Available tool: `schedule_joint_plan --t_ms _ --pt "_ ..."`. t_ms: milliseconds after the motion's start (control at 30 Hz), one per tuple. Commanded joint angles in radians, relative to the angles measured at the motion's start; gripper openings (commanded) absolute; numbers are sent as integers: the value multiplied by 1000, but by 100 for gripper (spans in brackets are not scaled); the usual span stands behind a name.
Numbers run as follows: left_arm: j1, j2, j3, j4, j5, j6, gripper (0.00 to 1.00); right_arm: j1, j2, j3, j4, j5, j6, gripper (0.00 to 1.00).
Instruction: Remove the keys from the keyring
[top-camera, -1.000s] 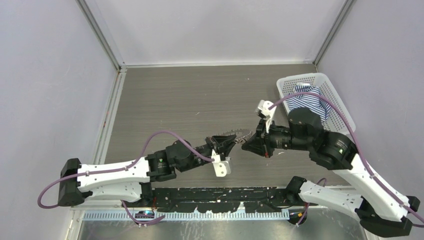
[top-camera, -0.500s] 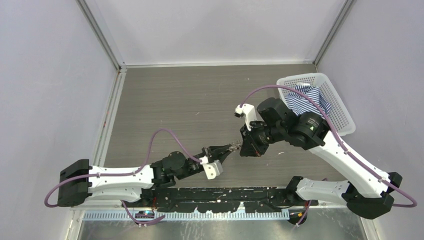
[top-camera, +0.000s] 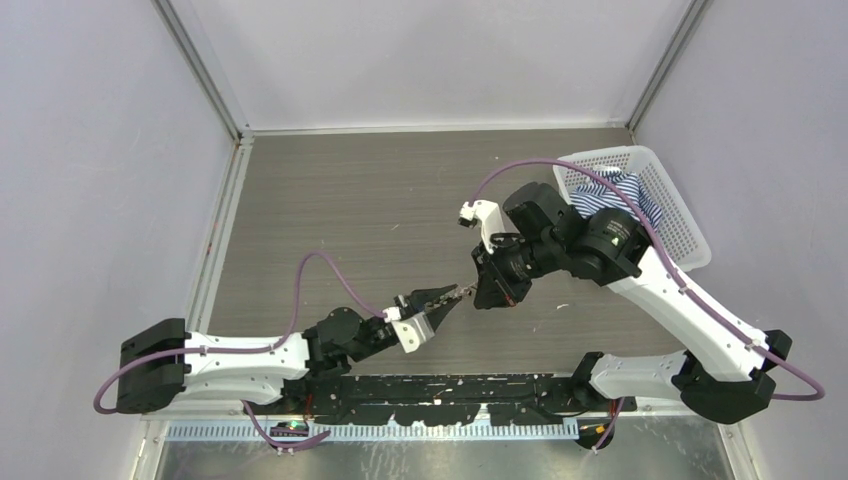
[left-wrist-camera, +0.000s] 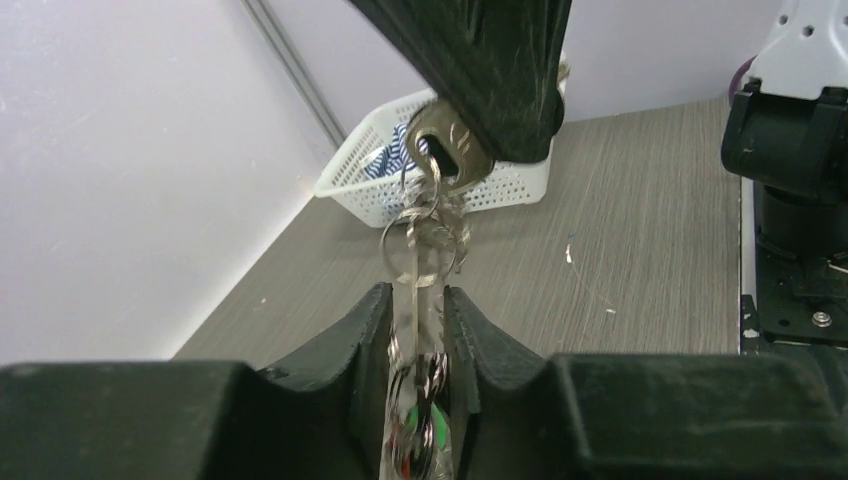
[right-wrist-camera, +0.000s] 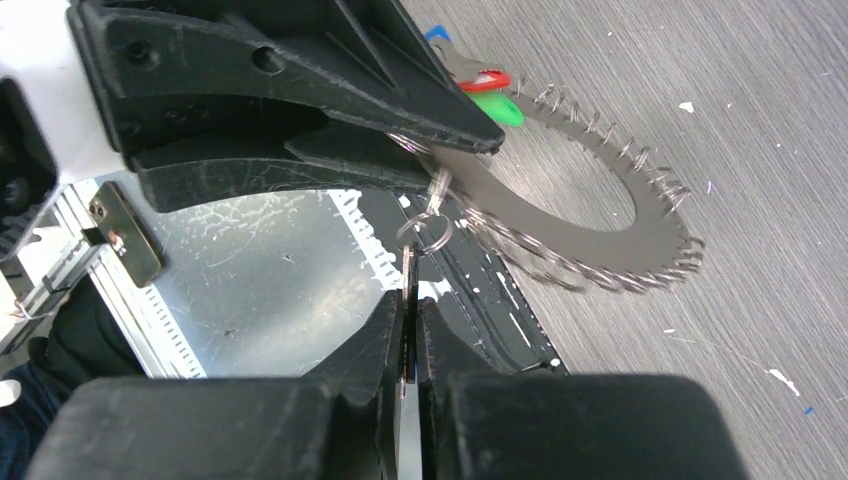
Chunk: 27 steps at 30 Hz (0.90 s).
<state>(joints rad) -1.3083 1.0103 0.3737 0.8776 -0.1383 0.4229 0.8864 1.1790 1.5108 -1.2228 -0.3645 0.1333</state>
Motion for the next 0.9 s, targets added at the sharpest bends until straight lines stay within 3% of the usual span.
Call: schedule_joint_plan --t_ms 0,267,567,867 --pt "13 5 -21 60 -40 33 29 8 -8 89 -51 -17 -5 1" --pt "13 -7 -42 125 30 39 36 11 49 179 -88 -2 1 1" --pt "-9 -91 -62 142 72 22 40 21 60 172 -89 15 5 1" --pt "-6 -148 21 -109 230 45 48 41 42 139 -67 13 0 1"
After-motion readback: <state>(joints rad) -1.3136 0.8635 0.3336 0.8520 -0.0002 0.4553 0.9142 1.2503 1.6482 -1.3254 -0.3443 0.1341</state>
